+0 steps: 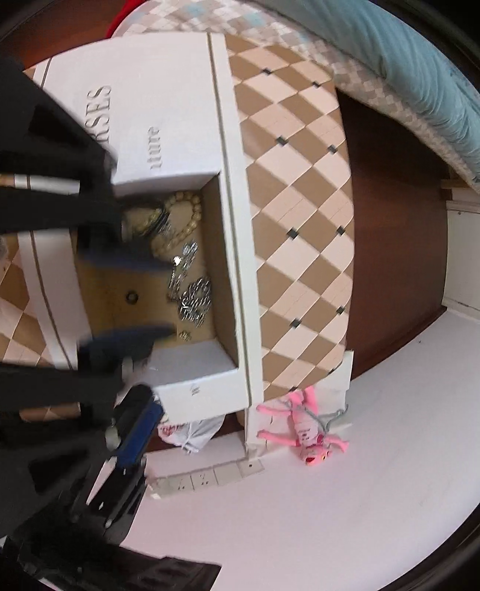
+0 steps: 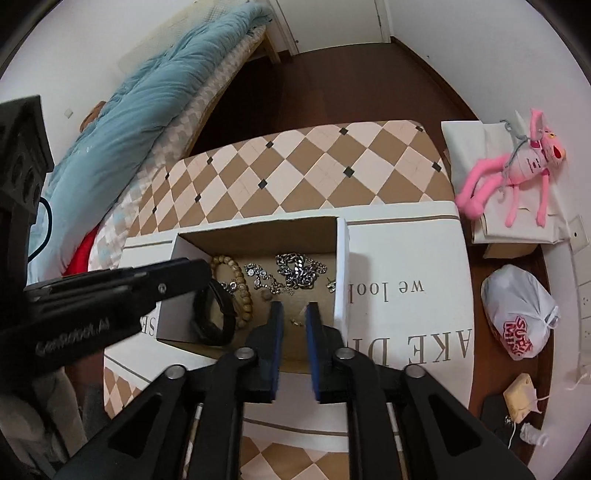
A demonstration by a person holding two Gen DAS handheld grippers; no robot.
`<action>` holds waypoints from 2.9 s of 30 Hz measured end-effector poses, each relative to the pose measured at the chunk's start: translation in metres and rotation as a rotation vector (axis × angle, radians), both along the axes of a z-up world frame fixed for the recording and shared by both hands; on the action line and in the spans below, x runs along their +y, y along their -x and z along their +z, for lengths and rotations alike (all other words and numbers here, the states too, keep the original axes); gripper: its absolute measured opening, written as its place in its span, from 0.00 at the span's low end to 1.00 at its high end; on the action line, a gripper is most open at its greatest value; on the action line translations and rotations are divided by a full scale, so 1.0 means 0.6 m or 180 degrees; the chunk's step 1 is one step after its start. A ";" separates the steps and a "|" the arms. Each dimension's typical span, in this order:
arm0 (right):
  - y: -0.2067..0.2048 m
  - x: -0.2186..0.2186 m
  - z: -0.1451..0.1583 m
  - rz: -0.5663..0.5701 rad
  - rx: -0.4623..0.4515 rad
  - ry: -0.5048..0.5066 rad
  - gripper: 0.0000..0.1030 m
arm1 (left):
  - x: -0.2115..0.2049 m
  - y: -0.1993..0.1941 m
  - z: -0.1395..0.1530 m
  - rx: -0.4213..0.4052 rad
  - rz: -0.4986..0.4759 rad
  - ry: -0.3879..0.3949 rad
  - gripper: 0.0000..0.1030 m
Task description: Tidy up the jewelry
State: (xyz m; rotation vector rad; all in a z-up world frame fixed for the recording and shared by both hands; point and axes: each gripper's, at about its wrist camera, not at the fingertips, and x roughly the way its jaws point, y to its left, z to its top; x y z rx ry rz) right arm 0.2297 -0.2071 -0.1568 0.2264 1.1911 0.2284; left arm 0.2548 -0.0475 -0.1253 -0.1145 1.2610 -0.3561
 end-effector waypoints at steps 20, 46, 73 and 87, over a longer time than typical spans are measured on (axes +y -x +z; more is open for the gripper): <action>0.021 -0.007 -0.009 -0.0142 0.0126 0.0838 1.00 | 0.076 0.072 -0.030 -0.0332 0.0500 -0.0855 1.00; 0.126 0.005 0.151 -0.0344 -0.0392 0.0836 1.00 | 0.097 0.208 0.145 -0.0921 0.0768 -0.0911 1.00; 0.329 -0.005 0.427 -0.0552 -0.1299 0.0905 1.00 | 0.075 0.355 0.342 -0.1297 0.0752 -0.0623 1.00; 0.307 -0.009 0.406 -0.0598 -0.1130 0.0914 1.00 | 0.061 0.324 0.317 -0.1096 0.0769 -0.0718 1.00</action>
